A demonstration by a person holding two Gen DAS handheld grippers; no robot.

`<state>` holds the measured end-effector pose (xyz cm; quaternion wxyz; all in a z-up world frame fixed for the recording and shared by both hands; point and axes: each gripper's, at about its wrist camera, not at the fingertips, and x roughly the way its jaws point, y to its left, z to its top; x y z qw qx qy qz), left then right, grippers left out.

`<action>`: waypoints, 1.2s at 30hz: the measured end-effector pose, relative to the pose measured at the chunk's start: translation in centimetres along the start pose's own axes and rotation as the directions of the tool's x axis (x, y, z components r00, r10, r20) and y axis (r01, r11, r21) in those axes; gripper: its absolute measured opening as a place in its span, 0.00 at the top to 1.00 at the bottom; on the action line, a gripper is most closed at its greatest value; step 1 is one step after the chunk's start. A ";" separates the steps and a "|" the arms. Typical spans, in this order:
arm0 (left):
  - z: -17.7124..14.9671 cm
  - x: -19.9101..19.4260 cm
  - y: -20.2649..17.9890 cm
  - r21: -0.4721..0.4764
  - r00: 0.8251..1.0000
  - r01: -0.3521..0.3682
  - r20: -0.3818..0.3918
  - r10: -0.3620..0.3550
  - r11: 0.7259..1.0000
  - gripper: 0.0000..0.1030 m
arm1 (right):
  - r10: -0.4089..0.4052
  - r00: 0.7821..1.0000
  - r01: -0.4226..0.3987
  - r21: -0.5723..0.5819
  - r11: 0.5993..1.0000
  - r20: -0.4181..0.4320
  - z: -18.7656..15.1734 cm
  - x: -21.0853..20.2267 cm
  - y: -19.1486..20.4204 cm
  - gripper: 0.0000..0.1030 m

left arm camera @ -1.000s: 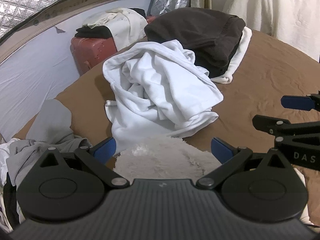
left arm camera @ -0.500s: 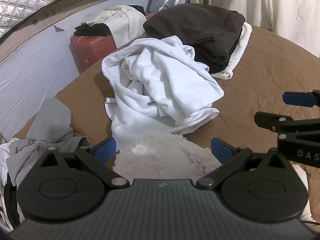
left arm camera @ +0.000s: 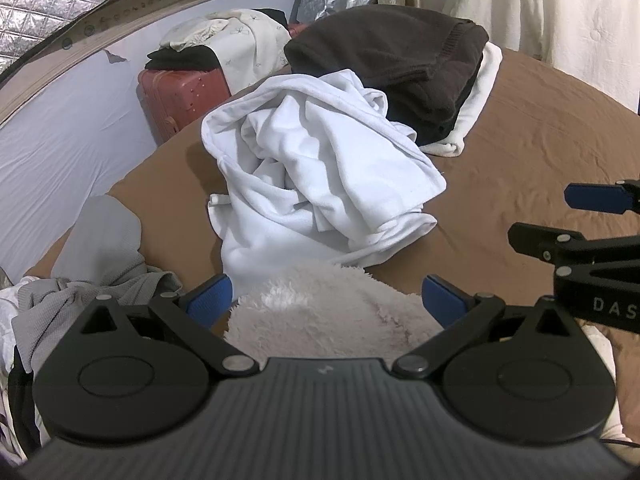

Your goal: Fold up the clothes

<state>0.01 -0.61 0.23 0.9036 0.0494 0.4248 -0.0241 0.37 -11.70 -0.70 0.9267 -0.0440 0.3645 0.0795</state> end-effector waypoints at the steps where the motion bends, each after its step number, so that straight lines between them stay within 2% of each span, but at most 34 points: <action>1: 0.0 0.0 0.0 0.000 1.000 0.000 -0.001 0.000 1.000 0.00 | 0.000 1.000 0.000 0.001 1.000 0.000 0.0 0.0 0.0 0.33; 23: 0.0 0.3 0.0 0.011 1.000 0.009 -0.018 -0.009 1.000 0.00 | 0.006 1.000 -0.006 0.007 1.000 -0.018 -0.2 0.2 -0.1 0.33; 27: -0.1 0.9 0.2 0.000 0.999 0.029 -0.038 -0.029 1.000 0.00 | 0.016 1.000 -0.017 0.030 0.999 0.008 -0.2 -0.1 -0.4 0.33; 29: 0.0 1.4 0.5 -0.009 0.998 0.044 -0.046 -0.045 0.999 0.00 | 0.035 0.999 -0.037 0.051 0.998 0.040 -0.2 -0.4 -0.8 0.33; 33: 0.9 1.8 2.3 -0.054 1.000 0.022 0.002 -0.022 0.998 0.00 | 0.148 0.987 -0.153 0.089 0.984 0.066 0.2 1.3 -2.3 0.33; 36: 1.8 2.0 4.2 -0.053 0.994 -0.071 0.084 0.075 0.996 0.00 | 0.230 0.969 -0.240 0.114 0.964 0.089 0.5 2.5 -3.4 0.33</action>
